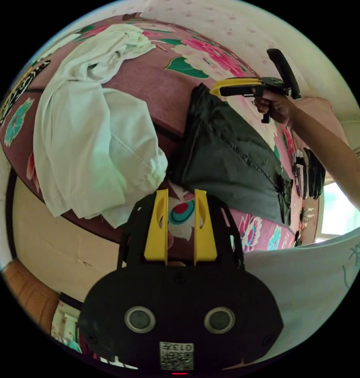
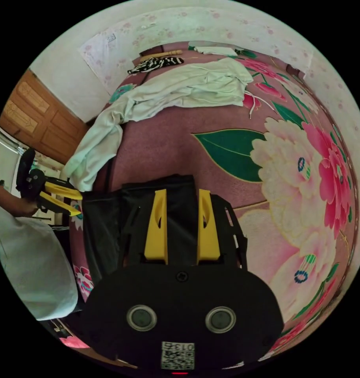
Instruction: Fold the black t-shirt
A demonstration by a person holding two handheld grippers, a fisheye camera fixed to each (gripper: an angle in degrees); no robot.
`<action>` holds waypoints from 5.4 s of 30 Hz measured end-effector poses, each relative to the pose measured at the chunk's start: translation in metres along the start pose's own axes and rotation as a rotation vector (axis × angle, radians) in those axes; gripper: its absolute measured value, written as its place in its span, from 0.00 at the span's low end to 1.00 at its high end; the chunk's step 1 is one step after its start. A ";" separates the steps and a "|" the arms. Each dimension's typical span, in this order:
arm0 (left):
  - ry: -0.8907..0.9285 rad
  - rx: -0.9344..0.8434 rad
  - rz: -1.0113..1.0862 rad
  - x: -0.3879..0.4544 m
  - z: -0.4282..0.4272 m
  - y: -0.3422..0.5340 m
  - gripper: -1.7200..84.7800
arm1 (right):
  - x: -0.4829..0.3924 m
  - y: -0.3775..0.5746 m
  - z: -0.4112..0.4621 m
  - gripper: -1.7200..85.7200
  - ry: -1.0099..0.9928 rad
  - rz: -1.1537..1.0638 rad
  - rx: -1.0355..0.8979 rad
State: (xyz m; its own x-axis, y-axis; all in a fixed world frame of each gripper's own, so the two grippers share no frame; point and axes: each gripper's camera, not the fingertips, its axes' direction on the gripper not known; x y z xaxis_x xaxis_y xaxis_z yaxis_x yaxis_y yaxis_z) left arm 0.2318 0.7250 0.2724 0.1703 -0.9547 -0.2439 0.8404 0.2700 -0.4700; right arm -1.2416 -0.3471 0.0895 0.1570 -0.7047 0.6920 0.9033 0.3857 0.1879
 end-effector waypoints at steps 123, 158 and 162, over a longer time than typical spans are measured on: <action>-0.182 -0.088 1.248 0.985 0.028 -0.142 0.02 | 0.020 1.099 -0.151 0.07 0.302 0.702 0.071; -0.244 -0.137 1.200 0.951 0.027 -0.106 0.02 | 0.012 1.083 -0.135 0.11 0.243 0.841 0.101; -0.267 -0.060 1.085 0.924 0.004 -0.098 0.02 | -0.003 1.090 -0.158 0.11 0.295 0.905 0.113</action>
State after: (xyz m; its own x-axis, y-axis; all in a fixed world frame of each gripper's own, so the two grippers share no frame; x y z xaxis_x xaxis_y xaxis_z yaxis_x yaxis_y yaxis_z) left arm 0.3088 -0.1840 0.0965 0.9093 -0.2039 -0.3629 0.1546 0.9749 -0.1605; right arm -0.1945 -0.0191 0.1817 0.8845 -0.2271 0.4076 0.3490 0.9018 -0.2548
